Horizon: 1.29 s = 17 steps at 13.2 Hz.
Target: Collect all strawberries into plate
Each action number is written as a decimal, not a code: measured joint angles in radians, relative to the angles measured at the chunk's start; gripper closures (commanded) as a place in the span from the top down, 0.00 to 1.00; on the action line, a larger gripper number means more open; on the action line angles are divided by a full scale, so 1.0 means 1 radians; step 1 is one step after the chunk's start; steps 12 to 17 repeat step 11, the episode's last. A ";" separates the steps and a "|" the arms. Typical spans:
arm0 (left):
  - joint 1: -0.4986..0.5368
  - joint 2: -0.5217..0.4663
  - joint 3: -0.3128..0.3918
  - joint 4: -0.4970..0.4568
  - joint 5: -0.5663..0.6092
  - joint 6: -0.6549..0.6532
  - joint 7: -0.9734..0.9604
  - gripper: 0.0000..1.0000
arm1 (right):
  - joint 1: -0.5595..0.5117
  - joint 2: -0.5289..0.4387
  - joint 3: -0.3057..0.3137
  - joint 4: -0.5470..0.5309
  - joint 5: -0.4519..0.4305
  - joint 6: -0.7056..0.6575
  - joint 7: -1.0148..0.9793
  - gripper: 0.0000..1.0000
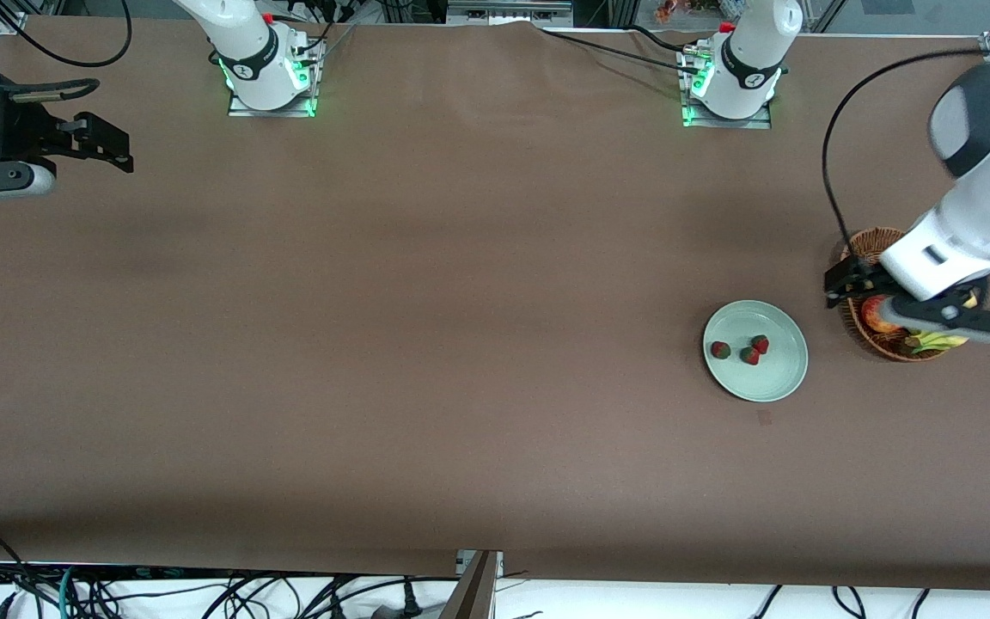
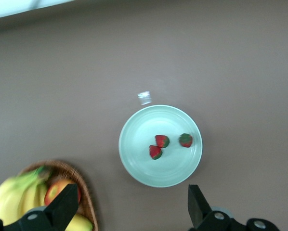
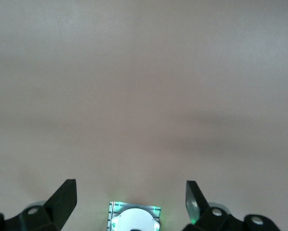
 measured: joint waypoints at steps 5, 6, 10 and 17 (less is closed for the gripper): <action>-0.031 -0.145 0.030 0.023 0.000 -0.169 -0.086 1.00 | 0.000 0.022 0.000 0.031 0.000 0.000 0.000 1.00; -0.036 -0.148 0.030 0.045 -0.001 -0.229 -0.092 1.00 | 0.000 0.022 0.000 0.031 0.000 0.000 0.000 1.00; -0.050 -0.142 0.023 0.068 -0.001 -0.294 -0.095 1.00 | 0.000 0.028 0.000 0.031 0.000 0.000 0.000 1.00; -0.051 -0.136 0.022 0.068 -0.001 -0.297 -0.095 1.00 | 0.000 0.029 0.000 0.031 0.000 0.000 0.000 1.00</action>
